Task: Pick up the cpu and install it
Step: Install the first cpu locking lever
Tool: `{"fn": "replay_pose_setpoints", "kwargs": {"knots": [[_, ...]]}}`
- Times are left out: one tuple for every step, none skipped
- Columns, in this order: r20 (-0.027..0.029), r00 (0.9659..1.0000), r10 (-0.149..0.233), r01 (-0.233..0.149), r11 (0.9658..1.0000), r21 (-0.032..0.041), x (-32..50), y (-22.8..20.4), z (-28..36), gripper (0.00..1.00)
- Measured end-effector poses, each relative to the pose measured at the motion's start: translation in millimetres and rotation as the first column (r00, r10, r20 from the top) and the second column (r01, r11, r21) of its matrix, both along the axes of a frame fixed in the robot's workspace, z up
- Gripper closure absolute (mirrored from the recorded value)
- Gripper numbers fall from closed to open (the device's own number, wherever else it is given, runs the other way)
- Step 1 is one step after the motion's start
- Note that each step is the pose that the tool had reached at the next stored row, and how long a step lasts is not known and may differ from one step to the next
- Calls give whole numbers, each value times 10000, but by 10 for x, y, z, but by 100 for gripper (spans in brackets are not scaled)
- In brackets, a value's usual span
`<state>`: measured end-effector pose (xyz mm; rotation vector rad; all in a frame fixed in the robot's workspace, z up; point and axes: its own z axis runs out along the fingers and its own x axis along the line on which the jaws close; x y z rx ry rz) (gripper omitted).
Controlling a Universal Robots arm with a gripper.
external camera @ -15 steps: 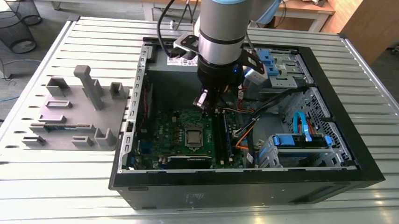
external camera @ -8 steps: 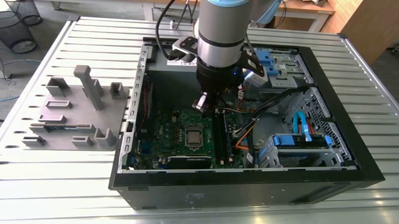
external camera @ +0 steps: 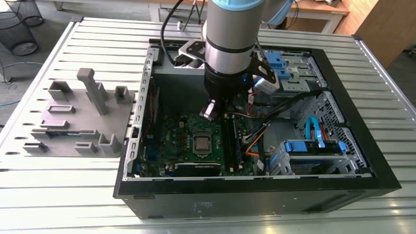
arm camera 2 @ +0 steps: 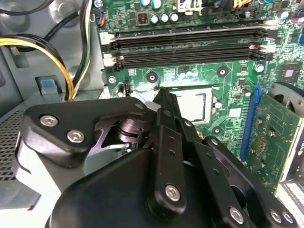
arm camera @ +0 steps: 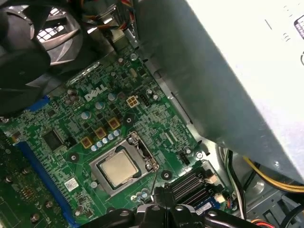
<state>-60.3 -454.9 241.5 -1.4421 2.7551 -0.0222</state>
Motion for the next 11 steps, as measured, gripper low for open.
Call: {"fn": "replay_pose_setpoints", "kwargs": {"knots": [[0, 10000, -1, 1, 10000, 0, -1, -13, -1, 89], [0, 10000, -1, 1, 10000, 0, -2, -29, -3, 89], [0, 10000, -1, 1, 10000, 0, -3, -47, -5, 89], [0, 10000, 0, 0, 10000, 1, -5, -66, -7, 89], [0, 10000, -1, 1, 10000, 1, -7, -84, -9, 89], [0, 10000, 0, 0, 10000, 1, -9, -99, -12, 89], [0, 10000, -1, 1, 10000, -1, -12, -112, -13, 89], [0, 10000, 0, 0, 10000, -1, -13, -124, -16, 89], [-1, 10000, 0, 0, 10000, -1, -15, -135, -20, 89], [0, 10000, -1, 1, 10000, 0, -15, -146, -26, 89], [0, 10000, -1, 1, 10000, 0, -15, -155, -34, 89]]}}
